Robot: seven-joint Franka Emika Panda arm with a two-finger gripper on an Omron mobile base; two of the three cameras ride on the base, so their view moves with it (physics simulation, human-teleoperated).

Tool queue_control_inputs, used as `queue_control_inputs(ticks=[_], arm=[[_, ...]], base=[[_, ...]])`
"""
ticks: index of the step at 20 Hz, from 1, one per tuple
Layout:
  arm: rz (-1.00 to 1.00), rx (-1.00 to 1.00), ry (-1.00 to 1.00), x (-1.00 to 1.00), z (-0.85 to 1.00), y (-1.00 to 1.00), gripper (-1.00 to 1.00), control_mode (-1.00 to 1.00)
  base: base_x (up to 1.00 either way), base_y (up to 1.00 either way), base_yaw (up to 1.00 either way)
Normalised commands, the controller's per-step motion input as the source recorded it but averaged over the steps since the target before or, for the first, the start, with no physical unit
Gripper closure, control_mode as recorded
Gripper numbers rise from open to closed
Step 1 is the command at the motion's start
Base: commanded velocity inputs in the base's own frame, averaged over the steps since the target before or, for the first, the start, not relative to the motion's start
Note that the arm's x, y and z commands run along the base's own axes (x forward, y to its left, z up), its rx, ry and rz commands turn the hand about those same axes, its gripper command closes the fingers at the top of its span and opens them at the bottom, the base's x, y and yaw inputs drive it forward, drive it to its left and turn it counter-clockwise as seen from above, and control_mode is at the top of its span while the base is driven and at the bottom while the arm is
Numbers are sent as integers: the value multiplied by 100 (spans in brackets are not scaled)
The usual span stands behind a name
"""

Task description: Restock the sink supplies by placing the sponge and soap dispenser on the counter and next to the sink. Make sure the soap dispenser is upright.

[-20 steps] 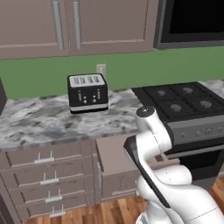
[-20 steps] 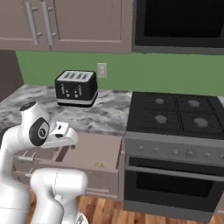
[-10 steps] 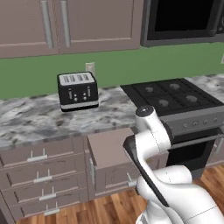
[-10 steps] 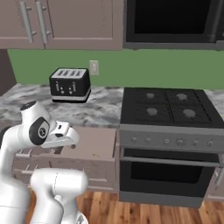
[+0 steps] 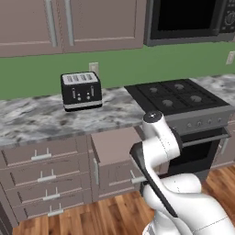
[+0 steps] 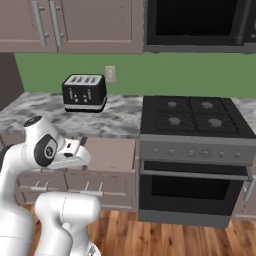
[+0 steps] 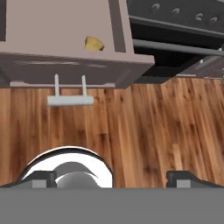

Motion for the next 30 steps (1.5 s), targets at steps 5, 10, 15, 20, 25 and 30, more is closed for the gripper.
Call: queue_control_inputs(ticks=[5, 10, 15, 20, 25, 30], arm=[[1, 18, 5, 87, -23, 1, -100, -100], [2, 17, 10, 100, -40, 0, -100, -100], [1, 5, 25, 100, -37, 0, -100, -100], [1, 0, 19, 84, -11, 0, -100, -100], [0, 0, 8, 48, -10, 0, -100, -100], [0, 1, 2, 38, -63, 0, -100, -100]], base=[[0, 0, 0], [0, 0, 0], [0, 0, 0], [0, 0, 0], [0, 0, 0], [0, 0, 0]])
